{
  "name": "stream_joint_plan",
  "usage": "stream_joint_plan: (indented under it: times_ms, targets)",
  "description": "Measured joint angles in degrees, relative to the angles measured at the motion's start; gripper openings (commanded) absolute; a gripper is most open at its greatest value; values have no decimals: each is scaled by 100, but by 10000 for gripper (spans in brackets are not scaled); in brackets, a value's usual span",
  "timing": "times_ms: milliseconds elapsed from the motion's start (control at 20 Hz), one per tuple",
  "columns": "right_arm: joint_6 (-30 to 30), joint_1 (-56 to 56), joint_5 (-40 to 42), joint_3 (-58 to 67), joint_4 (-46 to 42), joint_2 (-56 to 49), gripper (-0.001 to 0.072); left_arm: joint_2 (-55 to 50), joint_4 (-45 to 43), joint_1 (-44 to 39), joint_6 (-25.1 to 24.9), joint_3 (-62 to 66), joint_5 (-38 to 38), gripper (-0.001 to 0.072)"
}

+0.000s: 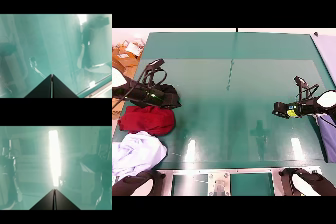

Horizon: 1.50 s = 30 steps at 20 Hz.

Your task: Fold the shirts.

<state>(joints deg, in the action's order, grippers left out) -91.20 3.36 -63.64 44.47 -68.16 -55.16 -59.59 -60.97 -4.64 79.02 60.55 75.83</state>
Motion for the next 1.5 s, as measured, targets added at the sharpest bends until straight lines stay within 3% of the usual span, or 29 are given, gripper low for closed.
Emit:
stream_joint_plan:
  times_ms: [350, 400, 450, 550, 750, 850, 1050, 1100, 1150, 1200, 1350, 1500]
  targets:
    - [-2, 0, 7, 0, 15, 0, 20, 0, 101, 0, 0, 0, -407, 27]
    - [0, 0, 42, 0, 28, 0, 20, 0, 90, -2, 0, 0, -549, 210]
    - [0, 0, 116, 0, 44, 0, 23, 0, -17, -4, -2, 0, -726, 720]
    - [0, 0, 273, 0, 52, 0, 63, -22, -778, 7, 50, 0, -1217, 705]
    - [-2, 0, 601, 0, 59, 0, 68, -415, -2647, 476, 391, 9, -2559, 704]
    - [0, 0, 704, 0, 63, 0, 145, -927, -3086, 848, 485, 9, -3141, 704]
    - [0, 0, 817, 0, 63, 0, 153, -2039, -3482, 1375, 564, 9, -4065, 702]
    - [0, 0, 831, 0, 63, 0, 152, -2249, -3501, 1432, 573, 9, -4229, 648]
    - [0, 0, 841, 0, 63, 0, 151, -2437, -3495, 1473, 581, 15, -4413, 375]
    - [0, 0, 844, 0, 63, 0, 140, -2588, -3451, 1504, 586, 17, -4535, 21]
    - [0, 0, 850, 0, 63, 0, 20, -2830, -3292, 1556, 597, 85, -4636, 23]
    - [2, 0, 852, 0, 66, 0, 20, -2852, -3042, 1534, 564, 577, -3864, 22]
